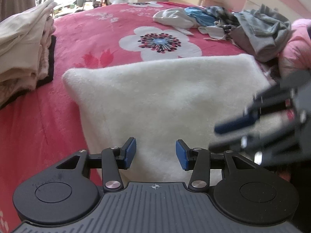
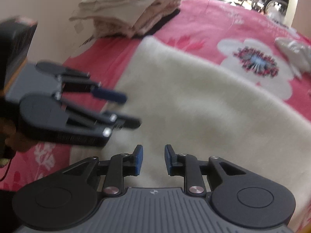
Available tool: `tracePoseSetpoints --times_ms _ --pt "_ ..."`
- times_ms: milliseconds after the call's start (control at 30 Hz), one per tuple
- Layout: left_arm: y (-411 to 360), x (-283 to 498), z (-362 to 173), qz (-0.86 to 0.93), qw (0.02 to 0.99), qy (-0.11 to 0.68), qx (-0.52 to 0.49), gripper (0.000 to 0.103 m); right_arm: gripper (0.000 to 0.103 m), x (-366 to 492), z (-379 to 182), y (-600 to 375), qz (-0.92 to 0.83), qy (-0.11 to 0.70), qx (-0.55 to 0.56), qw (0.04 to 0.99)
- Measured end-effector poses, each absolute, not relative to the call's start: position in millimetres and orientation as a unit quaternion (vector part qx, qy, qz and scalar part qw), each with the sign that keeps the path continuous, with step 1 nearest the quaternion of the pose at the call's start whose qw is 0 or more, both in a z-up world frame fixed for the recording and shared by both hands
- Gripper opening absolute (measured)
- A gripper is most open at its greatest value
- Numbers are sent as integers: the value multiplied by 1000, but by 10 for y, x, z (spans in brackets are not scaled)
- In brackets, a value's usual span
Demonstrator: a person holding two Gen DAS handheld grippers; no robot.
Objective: Fold clothes
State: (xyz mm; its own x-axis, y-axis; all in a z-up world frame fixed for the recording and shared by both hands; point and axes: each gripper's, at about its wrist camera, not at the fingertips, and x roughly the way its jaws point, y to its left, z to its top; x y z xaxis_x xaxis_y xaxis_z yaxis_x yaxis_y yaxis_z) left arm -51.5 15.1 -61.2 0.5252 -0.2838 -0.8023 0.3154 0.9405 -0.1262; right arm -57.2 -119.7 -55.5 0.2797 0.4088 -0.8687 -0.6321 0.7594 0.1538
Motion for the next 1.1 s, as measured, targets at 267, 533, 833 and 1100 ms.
tracePoseSetpoints --times_ms 267,533,833,1100 --pt "62 -471 -701 -149 872 466 19 45 26 -761 -809 -1247 301 530 -70 790" --pt "-9 -424 -713 -113 872 477 5 47 26 -774 -921 -1381 287 554 28 781" --pt "-24 -404 -697 -100 871 481 -4 49 31 -714 -810 -1432 249 553 21 795" --pt "-22 -403 -677 -94 870 485 -6 49 35 -767 -831 -1363 230 536 -39 811"
